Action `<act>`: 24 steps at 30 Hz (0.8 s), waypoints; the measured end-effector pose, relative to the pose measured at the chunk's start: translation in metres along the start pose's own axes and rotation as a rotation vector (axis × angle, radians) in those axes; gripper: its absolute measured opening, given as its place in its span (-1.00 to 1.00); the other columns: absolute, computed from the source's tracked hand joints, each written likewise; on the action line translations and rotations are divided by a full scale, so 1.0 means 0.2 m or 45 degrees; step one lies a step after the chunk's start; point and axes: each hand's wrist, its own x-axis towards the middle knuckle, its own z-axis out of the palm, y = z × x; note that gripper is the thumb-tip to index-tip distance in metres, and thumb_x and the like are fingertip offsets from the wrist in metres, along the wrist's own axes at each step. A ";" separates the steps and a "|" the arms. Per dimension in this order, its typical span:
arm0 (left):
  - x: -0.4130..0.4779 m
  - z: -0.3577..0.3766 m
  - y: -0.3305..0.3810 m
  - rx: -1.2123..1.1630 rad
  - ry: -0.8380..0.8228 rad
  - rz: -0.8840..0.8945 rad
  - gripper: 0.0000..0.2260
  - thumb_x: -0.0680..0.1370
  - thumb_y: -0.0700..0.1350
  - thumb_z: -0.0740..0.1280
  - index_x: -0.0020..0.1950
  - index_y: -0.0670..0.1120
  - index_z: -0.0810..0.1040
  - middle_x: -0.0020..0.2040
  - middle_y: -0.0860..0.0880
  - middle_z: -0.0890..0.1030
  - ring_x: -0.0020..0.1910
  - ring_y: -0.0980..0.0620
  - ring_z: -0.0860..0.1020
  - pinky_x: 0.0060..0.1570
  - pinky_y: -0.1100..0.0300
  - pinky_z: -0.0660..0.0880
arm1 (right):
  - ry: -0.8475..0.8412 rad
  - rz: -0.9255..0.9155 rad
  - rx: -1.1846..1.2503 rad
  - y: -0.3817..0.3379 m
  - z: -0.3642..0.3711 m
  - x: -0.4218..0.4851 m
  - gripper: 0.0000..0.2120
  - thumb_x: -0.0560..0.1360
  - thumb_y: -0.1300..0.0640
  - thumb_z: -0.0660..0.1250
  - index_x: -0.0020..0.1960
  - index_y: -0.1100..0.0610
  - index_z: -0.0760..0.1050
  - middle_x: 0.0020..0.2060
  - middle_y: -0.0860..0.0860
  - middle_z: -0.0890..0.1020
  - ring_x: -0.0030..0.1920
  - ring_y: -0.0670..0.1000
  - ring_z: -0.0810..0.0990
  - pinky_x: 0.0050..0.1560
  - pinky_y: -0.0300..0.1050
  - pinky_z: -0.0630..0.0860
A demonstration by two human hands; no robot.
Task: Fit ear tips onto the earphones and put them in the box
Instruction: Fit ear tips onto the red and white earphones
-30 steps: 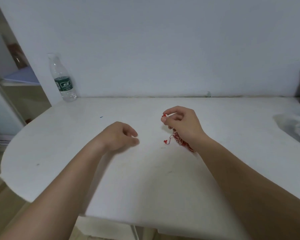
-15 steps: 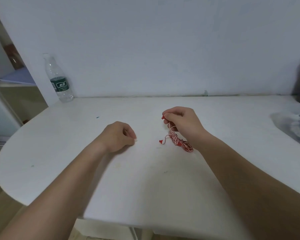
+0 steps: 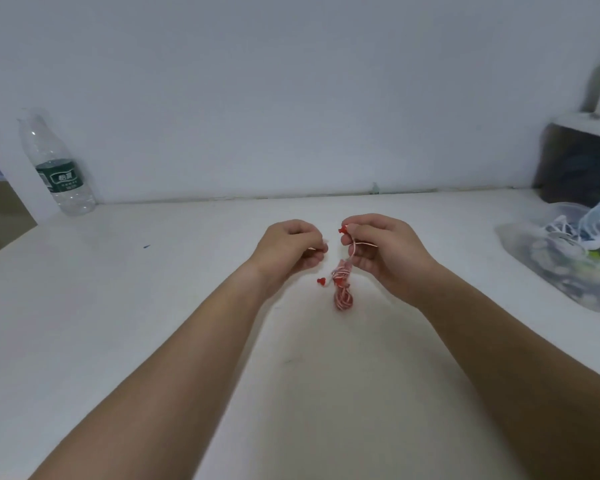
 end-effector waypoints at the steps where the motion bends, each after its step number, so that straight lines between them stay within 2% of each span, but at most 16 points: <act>1: 0.02 0.03 -0.01 -0.064 -0.014 0.003 -0.89 0.50 -0.32 0.39 -0.18 -0.14 0.57 -0.18 -0.16 0.63 -0.32 0.05 0.57 -0.27 0.29 0.55 | 0.004 0.001 0.018 0.01 -0.02 0.00 -0.91 0.57 0.30 0.33 -0.03 0.22 0.62 -0.28 0.09 0.63 -0.31 0.00 0.54 -0.20 -0.13 0.51; 5: 0.06 0.11 -0.04 -0.182 -0.026 0.109 -0.87 0.48 -0.36 0.42 -0.16 -0.16 0.56 -0.21 -0.17 0.59 -0.20 -0.01 0.61 -0.23 0.29 0.55 | 0.006 -0.018 0.027 0.06 -0.06 0.02 -0.89 0.57 0.35 0.29 -0.04 0.23 0.58 -0.28 0.12 0.62 -0.33 0.03 0.56 -0.29 -0.16 0.56; 8: 0.06 0.12 -0.05 -0.207 -0.036 0.180 -0.86 0.49 -0.36 0.42 -0.10 -0.14 0.54 -0.25 -0.12 0.64 -0.14 -0.04 0.67 -0.19 0.25 0.55 | -0.018 -0.063 0.064 0.08 -0.05 0.03 -0.90 0.58 0.36 0.27 -0.01 0.24 0.55 -0.29 0.10 0.64 -0.33 0.05 0.57 -0.24 -0.09 0.57; 12: 0.04 0.11 -0.05 -0.145 -0.018 0.256 -0.86 0.52 -0.28 0.43 0.06 -0.13 0.63 -0.14 -0.15 0.71 -0.06 -0.02 0.67 -0.10 0.23 0.54 | -0.027 -0.111 0.101 0.11 -0.05 0.04 -0.91 0.59 0.34 0.29 0.05 0.25 0.55 -0.23 0.13 0.66 -0.28 0.08 0.56 -0.19 -0.03 0.56; 14: 0.03 0.11 -0.06 -0.126 -0.010 0.266 -0.87 0.52 -0.27 0.43 0.05 -0.12 0.66 -0.10 -0.16 0.72 -0.03 -0.03 0.68 -0.09 0.23 0.55 | -0.019 -0.129 0.089 0.11 -0.05 0.04 -0.91 0.59 0.33 0.30 0.05 0.24 0.56 -0.21 0.12 0.67 -0.28 0.06 0.56 -0.19 -0.05 0.56; 19: 0.03 0.11 -0.06 -0.049 0.079 0.306 -0.88 0.51 -0.28 0.44 0.02 -0.14 0.69 -0.11 -0.09 0.72 -0.10 0.08 0.66 -0.10 0.24 0.57 | -0.016 -0.179 0.073 0.11 -0.05 0.04 -0.91 0.57 0.30 0.33 0.02 0.20 0.59 -0.20 0.12 0.66 -0.27 0.07 0.56 -0.22 -0.06 0.56; 24: 0.04 0.12 -0.07 -0.020 0.036 0.336 -0.85 0.52 -0.23 0.45 0.07 -0.12 0.71 -0.11 0.01 0.71 -0.12 0.11 0.65 -0.09 0.25 0.58 | -0.024 -0.230 0.017 0.11 -0.06 0.04 -0.87 0.56 0.32 0.36 0.00 0.15 0.64 -0.17 0.15 0.66 -0.28 0.05 0.58 -0.18 -0.05 0.58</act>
